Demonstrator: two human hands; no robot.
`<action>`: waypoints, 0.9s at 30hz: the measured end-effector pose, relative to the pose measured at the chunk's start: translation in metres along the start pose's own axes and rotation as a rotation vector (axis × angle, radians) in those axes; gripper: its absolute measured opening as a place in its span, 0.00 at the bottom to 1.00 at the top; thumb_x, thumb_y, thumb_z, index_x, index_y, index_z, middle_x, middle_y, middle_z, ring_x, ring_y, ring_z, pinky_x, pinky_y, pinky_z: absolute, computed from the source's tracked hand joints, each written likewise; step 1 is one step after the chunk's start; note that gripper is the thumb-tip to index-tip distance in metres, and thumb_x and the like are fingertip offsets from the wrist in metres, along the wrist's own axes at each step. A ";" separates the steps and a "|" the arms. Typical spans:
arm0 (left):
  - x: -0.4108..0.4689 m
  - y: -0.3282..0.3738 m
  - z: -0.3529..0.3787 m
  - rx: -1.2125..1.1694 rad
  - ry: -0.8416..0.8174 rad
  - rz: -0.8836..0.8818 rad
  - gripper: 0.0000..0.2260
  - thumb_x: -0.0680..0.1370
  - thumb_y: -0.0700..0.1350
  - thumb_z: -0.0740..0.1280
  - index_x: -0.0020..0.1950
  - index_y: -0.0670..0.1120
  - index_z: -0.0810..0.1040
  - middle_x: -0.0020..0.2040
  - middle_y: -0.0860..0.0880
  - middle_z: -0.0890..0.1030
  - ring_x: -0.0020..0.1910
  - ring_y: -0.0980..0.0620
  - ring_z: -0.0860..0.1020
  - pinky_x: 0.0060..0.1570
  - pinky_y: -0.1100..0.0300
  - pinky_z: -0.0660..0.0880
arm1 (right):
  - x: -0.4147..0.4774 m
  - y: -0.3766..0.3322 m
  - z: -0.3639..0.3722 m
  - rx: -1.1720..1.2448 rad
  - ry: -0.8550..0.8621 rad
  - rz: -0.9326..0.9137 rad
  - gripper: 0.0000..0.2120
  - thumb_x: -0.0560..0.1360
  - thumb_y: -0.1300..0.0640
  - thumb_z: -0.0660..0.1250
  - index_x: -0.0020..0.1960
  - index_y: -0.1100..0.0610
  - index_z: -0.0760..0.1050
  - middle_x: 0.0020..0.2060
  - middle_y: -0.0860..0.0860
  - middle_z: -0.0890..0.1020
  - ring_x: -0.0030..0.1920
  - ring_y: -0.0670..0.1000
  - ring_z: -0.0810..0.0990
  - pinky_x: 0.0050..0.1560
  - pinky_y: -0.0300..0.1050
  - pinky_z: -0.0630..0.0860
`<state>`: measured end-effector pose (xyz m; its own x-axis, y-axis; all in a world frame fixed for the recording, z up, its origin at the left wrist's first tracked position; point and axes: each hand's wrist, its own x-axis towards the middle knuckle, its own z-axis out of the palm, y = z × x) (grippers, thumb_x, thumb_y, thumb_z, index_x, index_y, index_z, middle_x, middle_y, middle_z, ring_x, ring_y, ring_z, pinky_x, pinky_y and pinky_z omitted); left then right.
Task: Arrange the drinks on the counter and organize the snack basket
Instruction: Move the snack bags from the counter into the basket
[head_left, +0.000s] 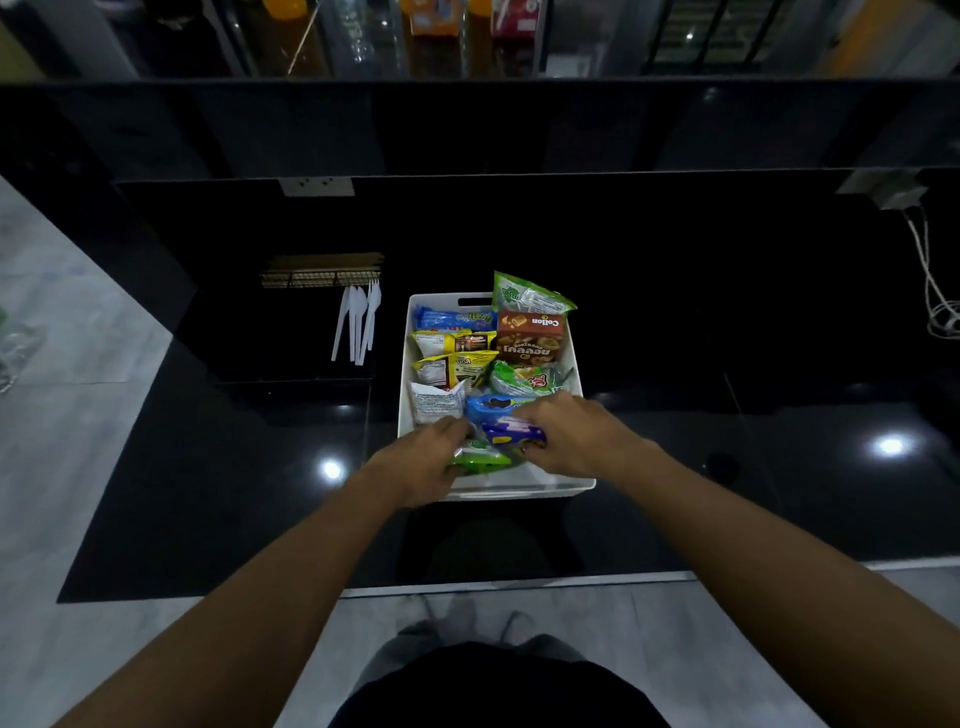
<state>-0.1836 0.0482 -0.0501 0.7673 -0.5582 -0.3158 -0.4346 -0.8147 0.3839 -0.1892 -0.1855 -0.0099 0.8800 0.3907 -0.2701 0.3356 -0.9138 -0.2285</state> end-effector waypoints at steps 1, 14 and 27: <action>-0.001 -0.003 0.003 0.008 -0.001 -0.002 0.23 0.77 0.45 0.66 0.70 0.52 0.63 0.69 0.48 0.69 0.64 0.46 0.73 0.58 0.50 0.74 | 0.001 -0.002 0.004 -0.030 -0.018 -0.007 0.15 0.76 0.43 0.66 0.60 0.47 0.76 0.52 0.52 0.80 0.51 0.55 0.79 0.43 0.46 0.71; -0.003 -0.025 0.008 0.199 -0.139 0.034 0.32 0.77 0.54 0.60 0.79 0.59 0.49 0.79 0.46 0.56 0.77 0.45 0.58 0.70 0.49 0.61 | 0.003 -0.005 0.030 -0.226 -0.158 -0.104 0.20 0.78 0.56 0.66 0.69 0.52 0.72 0.63 0.54 0.77 0.62 0.58 0.77 0.56 0.55 0.78; -0.008 -0.026 0.021 0.095 -0.111 -0.027 0.34 0.74 0.59 0.57 0.78 0.59 0.48 0.80 0.47 0.52 0.78 0.46 0.50 0.74 0.48 0.57 | 0.014 0.020 0.036 0.325 -0.250 0.072 0.38 0.67 0.22 0.62 0.66 0.46 0.77 0.58 0.44 0.75 0.62 0.47 0.73 0.63 0.47 0.72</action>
<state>-0.1886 0.0700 -0.0760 0.7244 -0.5458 -0.4212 -0.4615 -0.8378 0.2919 -0.1827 -0.1940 -0.0522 0.7754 0.3780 -0.5059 0.1171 -0.8732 -0.4730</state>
